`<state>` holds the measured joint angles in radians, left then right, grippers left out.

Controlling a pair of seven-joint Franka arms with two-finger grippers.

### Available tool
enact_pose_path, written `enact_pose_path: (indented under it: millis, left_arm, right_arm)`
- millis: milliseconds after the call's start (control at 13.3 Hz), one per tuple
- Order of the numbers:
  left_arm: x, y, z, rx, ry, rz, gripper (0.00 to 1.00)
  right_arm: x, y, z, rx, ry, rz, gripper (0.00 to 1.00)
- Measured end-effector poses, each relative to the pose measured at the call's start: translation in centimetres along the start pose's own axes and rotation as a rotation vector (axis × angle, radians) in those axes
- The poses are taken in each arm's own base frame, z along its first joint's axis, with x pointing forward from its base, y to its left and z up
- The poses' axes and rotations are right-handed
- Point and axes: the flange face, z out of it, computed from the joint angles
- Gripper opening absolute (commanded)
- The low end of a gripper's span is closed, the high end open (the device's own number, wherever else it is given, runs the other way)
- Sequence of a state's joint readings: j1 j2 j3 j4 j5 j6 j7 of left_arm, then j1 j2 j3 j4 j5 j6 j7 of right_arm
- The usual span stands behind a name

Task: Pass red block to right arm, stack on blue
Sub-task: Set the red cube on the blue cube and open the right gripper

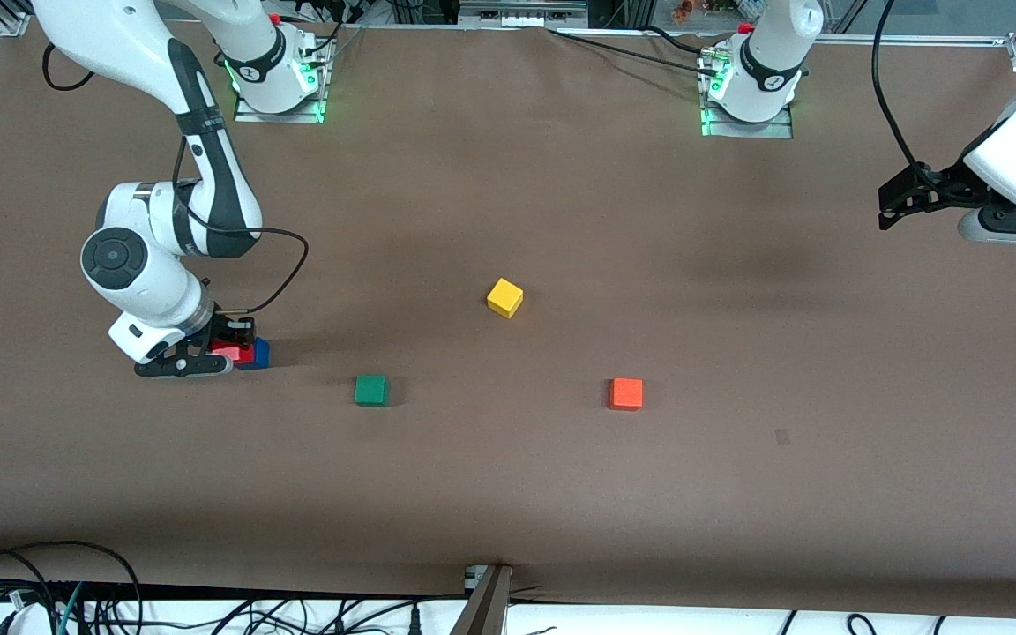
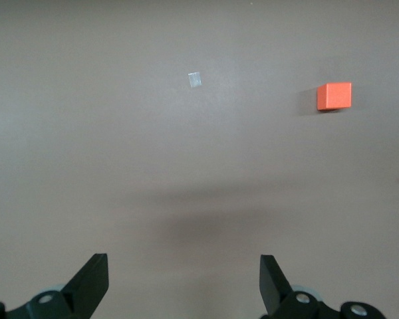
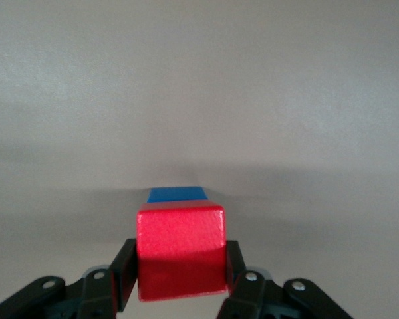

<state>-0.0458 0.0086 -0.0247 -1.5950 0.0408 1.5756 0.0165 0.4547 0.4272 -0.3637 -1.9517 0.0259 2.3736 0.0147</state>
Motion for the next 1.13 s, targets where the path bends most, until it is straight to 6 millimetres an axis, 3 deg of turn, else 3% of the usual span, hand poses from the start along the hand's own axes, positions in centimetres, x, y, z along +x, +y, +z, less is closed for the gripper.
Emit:
enact_pose_path:
  millis: [976, 1051, 1126]
  left_arm:
    - [-0.2, -1.3, 0.1, -0.024, -0.011, -0.074, 1.00]
    - [-0.2, -1.2, 0.1, -0.024, -0.011, -0.074, 1.00]
    - [-0.2, -1.2, 0.2, -0.024, -0.012, -0.073, 1.00]
  right_arm:
    - [-0.4, -0.3, 1.2, -0.010, 0.007, 0.020, 0.00]
    - [-0.4, -0.3, 1.2, -0.010, 0.007, 0.022, 0.02]
    - [-0.4, -0.4, 1.3, -0.010, 0.006, 0.024, 0.13]
